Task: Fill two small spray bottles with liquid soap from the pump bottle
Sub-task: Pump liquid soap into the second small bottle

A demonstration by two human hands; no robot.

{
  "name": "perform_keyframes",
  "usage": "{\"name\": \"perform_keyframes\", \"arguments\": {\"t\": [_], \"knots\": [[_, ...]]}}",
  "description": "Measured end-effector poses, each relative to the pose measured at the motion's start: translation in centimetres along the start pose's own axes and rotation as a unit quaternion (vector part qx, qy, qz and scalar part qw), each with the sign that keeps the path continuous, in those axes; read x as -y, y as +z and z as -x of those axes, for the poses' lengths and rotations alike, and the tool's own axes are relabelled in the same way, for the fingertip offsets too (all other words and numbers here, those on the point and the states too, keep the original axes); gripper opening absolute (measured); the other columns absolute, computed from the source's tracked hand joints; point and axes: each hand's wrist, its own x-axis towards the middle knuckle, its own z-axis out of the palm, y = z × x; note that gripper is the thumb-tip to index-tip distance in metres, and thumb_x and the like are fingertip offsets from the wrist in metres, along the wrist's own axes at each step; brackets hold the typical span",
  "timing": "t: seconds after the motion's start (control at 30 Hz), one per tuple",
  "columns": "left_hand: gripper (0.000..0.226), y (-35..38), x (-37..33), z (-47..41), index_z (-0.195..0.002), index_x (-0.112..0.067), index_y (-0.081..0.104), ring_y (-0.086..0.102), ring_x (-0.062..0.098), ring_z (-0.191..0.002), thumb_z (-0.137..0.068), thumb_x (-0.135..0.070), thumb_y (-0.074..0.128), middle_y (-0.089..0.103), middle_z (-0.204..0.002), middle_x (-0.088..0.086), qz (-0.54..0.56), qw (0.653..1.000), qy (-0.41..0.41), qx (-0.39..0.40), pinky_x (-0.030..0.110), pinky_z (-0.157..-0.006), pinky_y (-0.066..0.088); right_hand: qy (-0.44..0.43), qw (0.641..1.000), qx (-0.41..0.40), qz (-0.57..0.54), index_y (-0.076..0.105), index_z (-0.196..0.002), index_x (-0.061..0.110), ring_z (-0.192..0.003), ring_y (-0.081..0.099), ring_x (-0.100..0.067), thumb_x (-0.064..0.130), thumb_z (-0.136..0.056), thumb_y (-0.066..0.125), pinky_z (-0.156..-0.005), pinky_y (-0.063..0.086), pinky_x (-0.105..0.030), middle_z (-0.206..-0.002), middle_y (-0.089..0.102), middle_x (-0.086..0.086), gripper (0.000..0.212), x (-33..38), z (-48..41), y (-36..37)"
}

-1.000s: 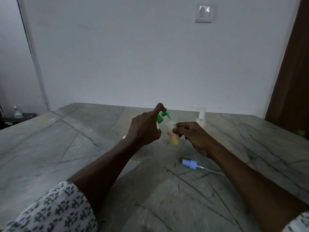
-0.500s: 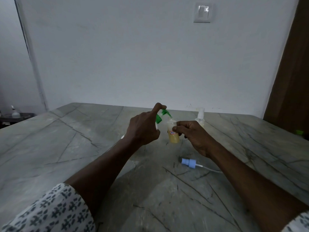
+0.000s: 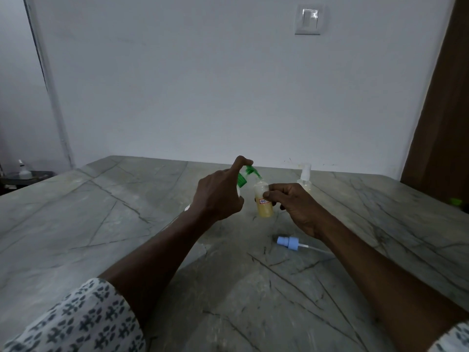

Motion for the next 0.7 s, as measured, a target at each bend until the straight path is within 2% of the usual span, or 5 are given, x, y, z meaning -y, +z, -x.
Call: {"name": "perform_keyframes", "arguments": {"t": [0.17,0.37,0.5,0.7], "knots": [[0.08,-0.09,-0.01,-0.01,-0.143,-0.031,0.027,0.055,0.017,-0.064,-0.078,-0.021,0.073,0.068,-0.101,0.006,0.003,1.0,0.0,0.008,0.027,-0.057,0.048,-0.005,1.0,-0.004,0.004,0.068,-0.096,0.019,-0.062,0.057,0.013,0.013,-0.096,0.053,-0.057,0.041,-0.001,-0.083,0.067,0.006,0.016,0.19,0.05,-0.03],[0.069,-0.27,-0.27,0.06,-0.136,-0.03,0.034,0.052,0.016,-0.061,-0.078,-0.019,0.07,0.067,-0.093,0.005,0.004,1.0,-0.004,0.002,0.026,-0.054,0.042,0.005,1.0,0.004,0.01,0.07,-0.104,0.01,-0.064,0.058,0.011,0.015,-0.095,0.055,-0.058,0.041,0.0,-0.083,0.068,0.004,0.018,-0.07,-0.02,0.07],[0.062,-0.35,-0.49,0.2,-0.131,-0.027,0.039,0.053,0.02,-0.064,-0.078,-0.019,0.07,0.067,-0.094,0.004,0.002,1.0,-0.002,-0.009,0.027,-0.056,0.04,-0.001,1.0,0.018,0.005,0.071,-0.102,0.01,-0.063,0.058,0.012,0.013,-0.095,0.054,-0.059,0.041,-0.001,-0.081,0.068,0.003,0.018,0.09,0.16,0.17],[0.074,-0.3,-0.41,0.2,-0.14,-0.029,0.032,0.053,0.018,-0.065,-0.078,-0.021,0.071,0.067,-0.095,0.004,0.001,1.0,0.0,-0.008,0.026,-0.056,0.04,-0.005,1.0,0.008,-0.011,0.07,-0.097,0.016,-0.063,0.057,0.012,0.013,-0.095,0.054,-0.061,0.042,-0.004,-0.082,0.068,0.005,0.016,0.36,0.25,-0.01]]}}
